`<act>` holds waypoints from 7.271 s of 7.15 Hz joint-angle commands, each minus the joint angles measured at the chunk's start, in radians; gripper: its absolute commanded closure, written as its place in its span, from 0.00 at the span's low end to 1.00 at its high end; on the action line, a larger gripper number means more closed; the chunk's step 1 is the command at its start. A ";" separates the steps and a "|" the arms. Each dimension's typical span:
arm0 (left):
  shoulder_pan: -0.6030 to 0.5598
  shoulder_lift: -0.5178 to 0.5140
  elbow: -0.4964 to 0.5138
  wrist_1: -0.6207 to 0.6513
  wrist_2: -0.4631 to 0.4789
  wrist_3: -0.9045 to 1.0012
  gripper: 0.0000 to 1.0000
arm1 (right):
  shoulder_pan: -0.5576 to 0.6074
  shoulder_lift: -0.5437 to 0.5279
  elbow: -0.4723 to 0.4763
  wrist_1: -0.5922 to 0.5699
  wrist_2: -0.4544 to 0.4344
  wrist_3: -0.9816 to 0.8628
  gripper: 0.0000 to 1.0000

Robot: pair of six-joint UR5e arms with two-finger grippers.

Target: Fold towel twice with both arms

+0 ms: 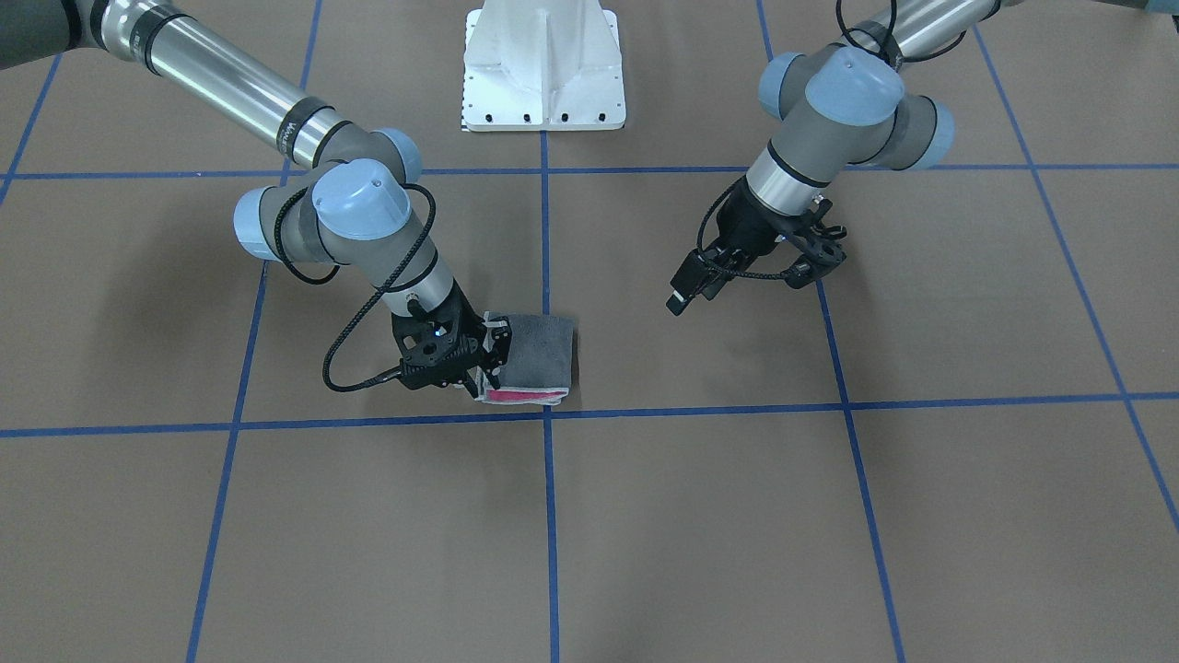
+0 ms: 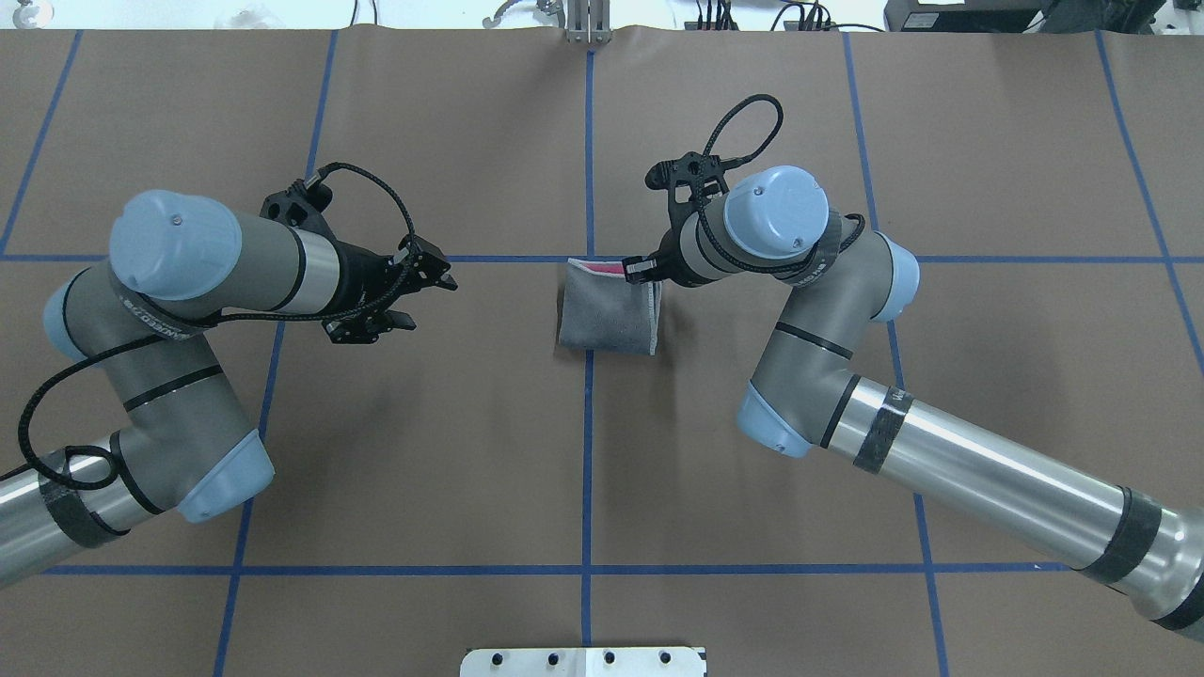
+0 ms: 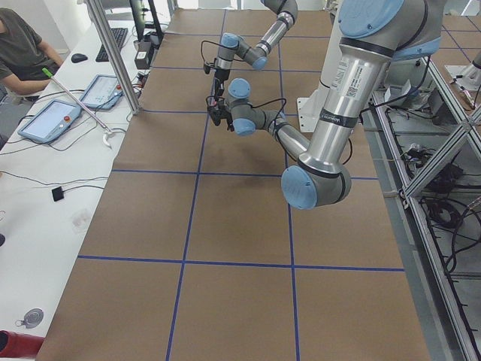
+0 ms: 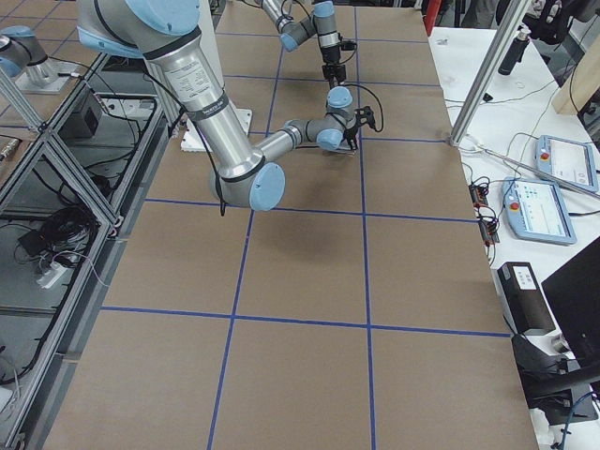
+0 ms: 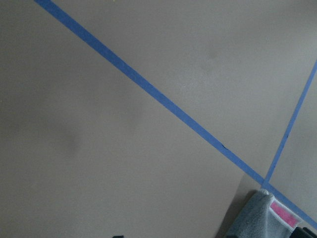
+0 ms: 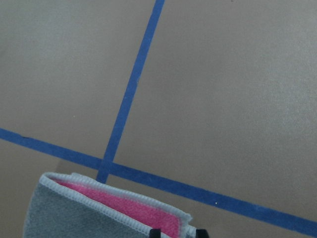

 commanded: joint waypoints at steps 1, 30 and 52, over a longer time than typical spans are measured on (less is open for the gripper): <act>0.000 -0.001 0.000 0.000 0.000 0.000 0.25 | 0.000 0.000 -0.002 0.001 -0.001 -0.001 0.65; 0.006 -0.010 -0.017 0.006 0.008 -0.002 0.26 | 0.035 -0.009 -0.008 0.004 0.002 -0.031 1.00; 0.163 -0.329 0.354 -0.218 0.275 -0.127 0.44 | 0.035 -0.012 -0.011 0.006 0.002 -0.031 1.00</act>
